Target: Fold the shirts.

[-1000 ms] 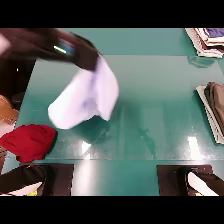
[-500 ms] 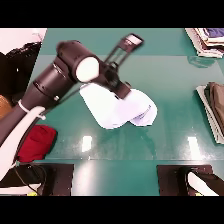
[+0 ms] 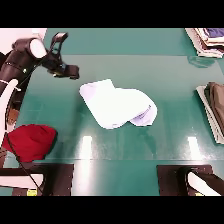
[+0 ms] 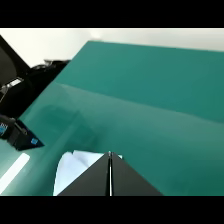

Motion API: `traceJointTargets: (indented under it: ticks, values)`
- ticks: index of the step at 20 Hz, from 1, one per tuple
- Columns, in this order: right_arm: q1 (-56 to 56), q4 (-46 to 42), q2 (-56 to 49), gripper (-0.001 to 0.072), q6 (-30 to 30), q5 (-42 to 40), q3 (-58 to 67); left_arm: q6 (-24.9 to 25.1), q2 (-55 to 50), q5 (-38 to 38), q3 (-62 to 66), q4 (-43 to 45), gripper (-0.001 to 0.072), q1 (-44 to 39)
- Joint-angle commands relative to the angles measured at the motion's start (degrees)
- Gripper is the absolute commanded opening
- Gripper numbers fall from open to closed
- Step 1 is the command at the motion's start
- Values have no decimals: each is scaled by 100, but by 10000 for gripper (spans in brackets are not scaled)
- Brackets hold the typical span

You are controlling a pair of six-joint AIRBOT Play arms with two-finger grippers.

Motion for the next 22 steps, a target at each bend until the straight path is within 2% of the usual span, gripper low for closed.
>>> traceJointTargets:
  ticks: [1, 6, 10, 12, 13, 14, 15, 16, 17, 18, 20, 21, 22]
  values:
    - [4, 4, -313, 15, 46, 638, 0, 710, -444, 446, -597, -1320, 549, 946]
    - [4, 0, -662, 15, 275, 802, 0, 1757, -1228, 782, -592, -2800, 549, 1049]
    - [4, -146, -533, 15, 299, 796, -498, 2127, -1539, 811, -595, -2959, 549, 734]
    - [4, -815, -238, 15, 542, 667, -1128, 2365, -1552, 778, -592, -3088, 547, 575]
    - [2, -1123, -70, 15, 664, 586, -1495, 2387, -1552, 750, -592, -3163, 447, 549]
    - [-11, -1403, 101, 15, 776, 498, -1869, 2382, -1552, 713, -592, -3226, 246, 551]
    - [-9, -1637, 245, 15, 826, 463, -2221, 2385, -1541, 702, -590, -3217, 79, 555]
    - [-9, -1799, 348, 16, 841, 474, -2557, 2367, -1534, 592, -542, -3211, 25, 584]
    - [-9, -1786, 391, 16, 844, 505, -2933, 2363, -1534, 448, -448, -3213, 24, 610]
    - [-9, -1790, 413, 43, 887, 546, -3333, 2363, -1534, 286, -289, -3198, 24, 623]
    - [-9, -1773, 304, 508, 925, 507, -4116, 2363, -1530, -72, 109, -3169, 24, 623]
    - [-9, -1735, 170, 527, 925, 470, -4454, 2337, -1530, -203, 308, -3171, 24, 623]
    - [-9, -1731, -7, 506, 925, 304, -4767, 2334, -1530, -304, 507, -3176, 24, 623]
